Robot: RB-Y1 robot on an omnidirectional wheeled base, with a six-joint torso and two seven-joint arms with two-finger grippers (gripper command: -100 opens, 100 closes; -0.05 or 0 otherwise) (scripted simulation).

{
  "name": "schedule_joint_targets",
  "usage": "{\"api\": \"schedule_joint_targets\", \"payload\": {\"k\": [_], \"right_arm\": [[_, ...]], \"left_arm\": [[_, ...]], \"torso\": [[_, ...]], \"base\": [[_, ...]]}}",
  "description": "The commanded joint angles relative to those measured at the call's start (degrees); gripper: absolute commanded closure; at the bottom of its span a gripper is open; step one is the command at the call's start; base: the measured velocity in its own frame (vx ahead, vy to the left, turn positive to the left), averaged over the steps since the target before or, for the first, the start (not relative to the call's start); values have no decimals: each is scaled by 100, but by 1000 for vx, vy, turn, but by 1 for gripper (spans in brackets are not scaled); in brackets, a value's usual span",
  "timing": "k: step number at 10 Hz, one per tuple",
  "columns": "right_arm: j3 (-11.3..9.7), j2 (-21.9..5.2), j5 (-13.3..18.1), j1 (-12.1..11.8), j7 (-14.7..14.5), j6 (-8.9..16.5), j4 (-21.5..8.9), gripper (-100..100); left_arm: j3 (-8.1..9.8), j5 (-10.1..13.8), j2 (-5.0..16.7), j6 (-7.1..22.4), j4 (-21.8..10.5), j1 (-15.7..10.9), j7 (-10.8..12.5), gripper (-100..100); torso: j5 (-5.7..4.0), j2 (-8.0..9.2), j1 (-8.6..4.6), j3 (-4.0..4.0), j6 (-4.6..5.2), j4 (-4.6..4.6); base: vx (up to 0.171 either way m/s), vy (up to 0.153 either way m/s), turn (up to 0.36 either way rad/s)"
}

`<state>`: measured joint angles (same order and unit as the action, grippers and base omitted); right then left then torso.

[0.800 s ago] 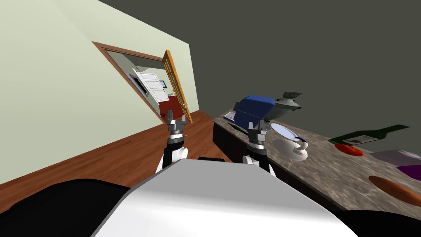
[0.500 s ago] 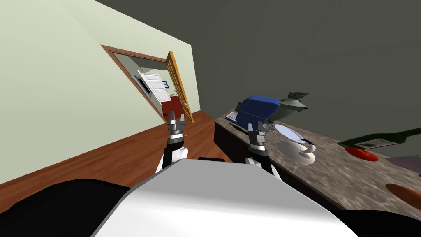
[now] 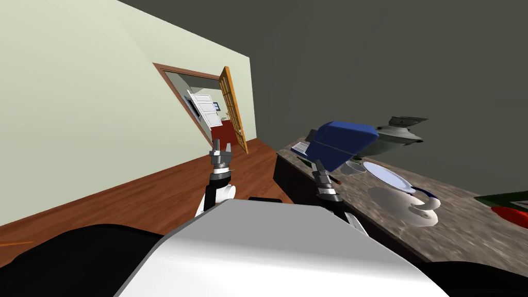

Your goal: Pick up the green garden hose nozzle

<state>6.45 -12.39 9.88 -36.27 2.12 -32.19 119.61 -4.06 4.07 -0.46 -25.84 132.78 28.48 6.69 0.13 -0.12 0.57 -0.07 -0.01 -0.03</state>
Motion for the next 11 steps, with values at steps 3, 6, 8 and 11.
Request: {"api": "schedule_joint_targets", "payload": {"k": [3, 6, 8, 11], "right_arm": [[381, -557, 459, -236, 111, 185, -420, -100], [667, -966, 902, -477, 165, 295, -782, -100], [815, -1172, 1131, -603, 188, 349, -975, -100], [1113, -1586, 1605, -860, 221, 455, -1373, -100]], "left_arm": [[1, 0, 1, 0, 0, 0, 0, 0], [1, 0, 0, 0, 0, 1, 0, 0], [0, 0, 0, 0, 0, 0, 0, 0], [1, 0, 1, 0, 0, 0, 0, 0]], "torso": [[-6, 2, -29, 1, -1, 1], [0, -2, -5, -2, 2, -1], [0, -3, -1, -2, 0, -1], [-5, 7, -29, 4, 2, 2]], "base": [[31, 96, 136], [53, 141, 138], [55, 131, 154], [42, 76, 121]]}}
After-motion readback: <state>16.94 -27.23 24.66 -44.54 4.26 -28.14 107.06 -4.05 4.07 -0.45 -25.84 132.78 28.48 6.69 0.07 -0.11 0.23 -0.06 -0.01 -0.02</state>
